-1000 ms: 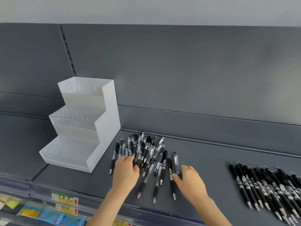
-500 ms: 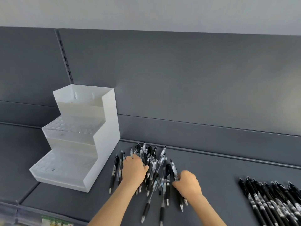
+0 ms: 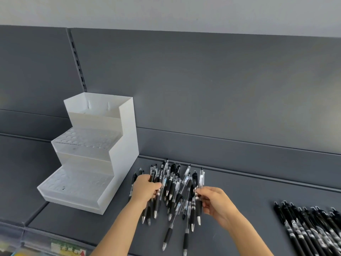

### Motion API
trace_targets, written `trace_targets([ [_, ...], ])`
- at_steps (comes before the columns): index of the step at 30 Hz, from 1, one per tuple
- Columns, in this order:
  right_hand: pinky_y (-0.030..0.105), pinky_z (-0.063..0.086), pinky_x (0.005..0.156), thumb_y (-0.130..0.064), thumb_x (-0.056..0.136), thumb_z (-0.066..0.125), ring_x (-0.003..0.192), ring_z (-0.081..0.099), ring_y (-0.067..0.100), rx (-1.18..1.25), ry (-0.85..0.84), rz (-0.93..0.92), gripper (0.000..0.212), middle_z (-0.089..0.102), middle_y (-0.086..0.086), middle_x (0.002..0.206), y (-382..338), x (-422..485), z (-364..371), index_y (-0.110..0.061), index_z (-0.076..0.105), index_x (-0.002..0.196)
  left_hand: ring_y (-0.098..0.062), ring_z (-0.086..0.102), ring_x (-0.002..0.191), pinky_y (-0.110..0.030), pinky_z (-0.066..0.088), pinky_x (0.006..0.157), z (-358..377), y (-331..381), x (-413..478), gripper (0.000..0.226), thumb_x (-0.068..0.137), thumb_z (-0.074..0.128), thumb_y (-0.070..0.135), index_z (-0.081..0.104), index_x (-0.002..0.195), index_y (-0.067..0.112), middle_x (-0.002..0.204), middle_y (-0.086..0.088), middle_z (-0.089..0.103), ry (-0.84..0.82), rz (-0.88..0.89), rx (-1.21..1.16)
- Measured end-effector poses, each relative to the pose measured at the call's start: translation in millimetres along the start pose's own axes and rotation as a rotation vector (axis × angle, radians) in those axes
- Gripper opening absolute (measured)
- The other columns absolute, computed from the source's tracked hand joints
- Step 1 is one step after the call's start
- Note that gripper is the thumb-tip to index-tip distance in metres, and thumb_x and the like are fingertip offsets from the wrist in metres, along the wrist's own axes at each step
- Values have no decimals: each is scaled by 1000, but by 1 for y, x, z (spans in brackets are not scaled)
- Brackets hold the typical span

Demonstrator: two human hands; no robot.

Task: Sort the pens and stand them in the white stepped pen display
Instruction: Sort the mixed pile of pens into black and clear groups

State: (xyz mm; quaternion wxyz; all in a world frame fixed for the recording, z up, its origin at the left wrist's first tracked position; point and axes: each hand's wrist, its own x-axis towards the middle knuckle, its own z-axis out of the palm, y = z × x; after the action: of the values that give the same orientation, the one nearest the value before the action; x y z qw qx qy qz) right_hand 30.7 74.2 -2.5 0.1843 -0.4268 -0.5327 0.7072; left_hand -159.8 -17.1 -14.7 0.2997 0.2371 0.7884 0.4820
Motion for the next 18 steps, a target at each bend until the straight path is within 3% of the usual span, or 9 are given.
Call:
trace_targets([
  [4,19,32,40,-4,87,57,43,37,9,77,-23,32,10,45,-1,54,2,-5,4,-6,61,78,-14,50,47,-19,44,42,-7,-3,-8,10,79,64,0,62,70,2,61,-7,58,39,6,-120],
  [9,20,28,43,-6,88,55,46,38,9,173,-70,24,14,47,-1,56,3,-12,3,-6,67,82,-15,57,53,-19,49,48,-13,8,-27,10,81,63,-4,66,76,4,65,-7,60,71,33,-317],
  [14,25,42,59,-10,85,54,60,57,12,327,-170,-20,13,61,2,69,3,-28,-3,-7,65,89,-18,65,64,-22,55,58,-4,32,-59,10,81,61,-9,68,82,-2,75,-13,67,-174,-4,-555],
  [18,22,51,54,-12,78,61,62,62,14,421,-177,-34,11,60,2,68,4,-46,-18,-10,63,89,-22,70,71,-26,58,60,17,45,-71,18,86,52,-14,62,97,-4,87,-15,69,-352,-70,-642],
])
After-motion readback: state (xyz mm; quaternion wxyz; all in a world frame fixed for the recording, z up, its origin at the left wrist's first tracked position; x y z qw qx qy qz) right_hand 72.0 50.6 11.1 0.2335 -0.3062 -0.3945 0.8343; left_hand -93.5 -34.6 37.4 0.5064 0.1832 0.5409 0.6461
